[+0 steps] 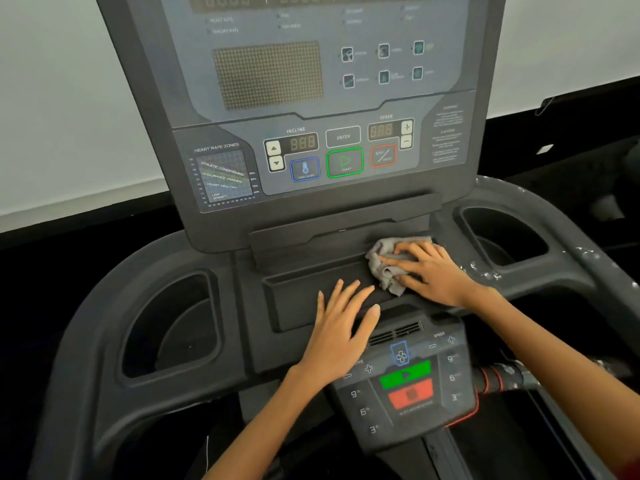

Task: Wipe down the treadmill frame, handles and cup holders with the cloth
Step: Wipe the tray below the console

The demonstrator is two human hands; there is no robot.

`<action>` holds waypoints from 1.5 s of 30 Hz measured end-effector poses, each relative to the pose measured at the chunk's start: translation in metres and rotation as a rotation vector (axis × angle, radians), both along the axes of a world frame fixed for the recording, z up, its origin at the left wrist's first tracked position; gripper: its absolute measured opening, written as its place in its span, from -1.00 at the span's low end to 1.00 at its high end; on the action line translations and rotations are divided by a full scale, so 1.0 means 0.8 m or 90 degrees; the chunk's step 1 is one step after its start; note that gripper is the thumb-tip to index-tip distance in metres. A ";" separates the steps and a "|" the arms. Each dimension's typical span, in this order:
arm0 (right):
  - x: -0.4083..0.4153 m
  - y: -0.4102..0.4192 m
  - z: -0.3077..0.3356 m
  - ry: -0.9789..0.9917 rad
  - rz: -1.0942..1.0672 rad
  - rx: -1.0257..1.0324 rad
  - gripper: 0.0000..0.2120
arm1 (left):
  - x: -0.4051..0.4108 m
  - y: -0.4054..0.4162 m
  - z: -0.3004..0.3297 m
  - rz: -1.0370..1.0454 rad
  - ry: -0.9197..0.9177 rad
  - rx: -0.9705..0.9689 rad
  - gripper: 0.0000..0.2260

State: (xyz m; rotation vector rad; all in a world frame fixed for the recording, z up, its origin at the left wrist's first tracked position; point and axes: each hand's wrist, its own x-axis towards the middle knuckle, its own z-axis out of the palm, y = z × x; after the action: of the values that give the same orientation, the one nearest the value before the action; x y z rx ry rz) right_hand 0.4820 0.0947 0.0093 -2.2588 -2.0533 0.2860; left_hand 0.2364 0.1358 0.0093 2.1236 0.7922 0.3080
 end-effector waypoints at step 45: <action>0.085 -0.123 -0.026 0.031 -0.007 0.122 -0.54 | 0.156 -0.075 0.020 0.115 0.423 0.249 -0.55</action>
State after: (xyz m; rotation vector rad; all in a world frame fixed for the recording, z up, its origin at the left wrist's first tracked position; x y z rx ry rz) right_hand 0.5504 -0.0037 -0.0112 -2.1292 -1.9517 0.1356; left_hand 0.3609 0.0758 0.0257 2.5609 1.3992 -0.1884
